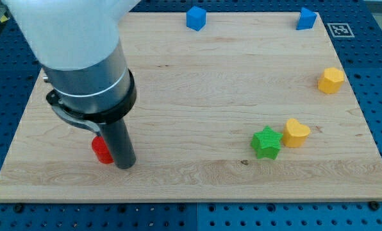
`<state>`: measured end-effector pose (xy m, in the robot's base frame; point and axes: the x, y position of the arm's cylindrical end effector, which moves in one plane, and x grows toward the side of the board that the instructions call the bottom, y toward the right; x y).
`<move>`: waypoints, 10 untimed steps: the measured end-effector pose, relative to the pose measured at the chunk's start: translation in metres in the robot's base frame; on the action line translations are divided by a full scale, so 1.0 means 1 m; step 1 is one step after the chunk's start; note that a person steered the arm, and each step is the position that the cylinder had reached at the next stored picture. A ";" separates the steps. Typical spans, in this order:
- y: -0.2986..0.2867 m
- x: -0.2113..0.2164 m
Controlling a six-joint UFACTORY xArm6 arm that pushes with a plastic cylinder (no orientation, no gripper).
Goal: Place the red circle below the red star
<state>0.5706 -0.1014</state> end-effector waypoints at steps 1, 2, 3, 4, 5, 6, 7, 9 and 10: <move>0.016 -0.010; 0.015 -0.030; 0.009 -0.038; -0.012 -0.036; -0.055 -0.036; -0.081 -0.034; -0.076 -0.035; -0.038 -0.033; -0.070 -0.016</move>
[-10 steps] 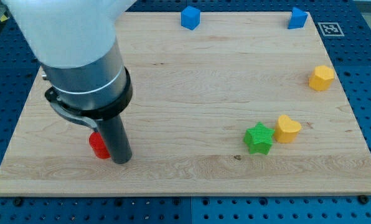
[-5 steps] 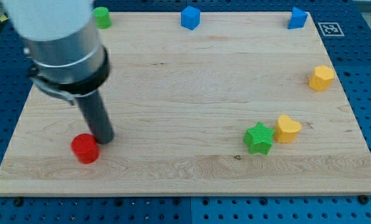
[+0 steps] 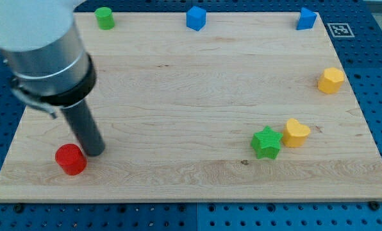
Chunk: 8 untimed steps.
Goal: Place the red circle below the red star
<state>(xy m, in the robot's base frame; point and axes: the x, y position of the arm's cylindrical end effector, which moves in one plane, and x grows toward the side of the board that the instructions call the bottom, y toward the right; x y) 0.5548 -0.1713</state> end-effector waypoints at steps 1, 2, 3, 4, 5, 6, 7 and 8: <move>-0.024 0.015; -0.016 0.010; 0.045 -0.007; 0.071 0.011; 0.063 0.050; 0.023 0.064; 0.003 0.064; -0.012 0.064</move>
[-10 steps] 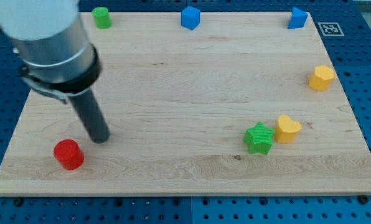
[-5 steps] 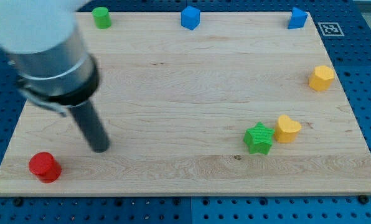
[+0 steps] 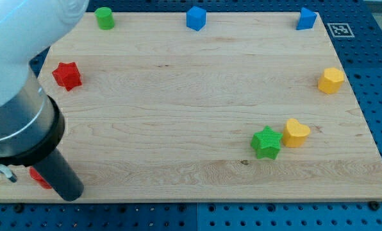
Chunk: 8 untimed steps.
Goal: Place the red circle below the red star
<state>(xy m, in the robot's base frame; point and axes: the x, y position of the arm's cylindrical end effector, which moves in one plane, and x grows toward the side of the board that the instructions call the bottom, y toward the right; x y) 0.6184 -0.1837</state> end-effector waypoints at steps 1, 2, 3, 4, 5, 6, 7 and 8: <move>-0.014 0.000; -0.031 0.000; -0.046 0.000; -0.047 0.000; -0.016 0.000; 0.038 -0.002; 0.081 -0.040; 0.119 -0.090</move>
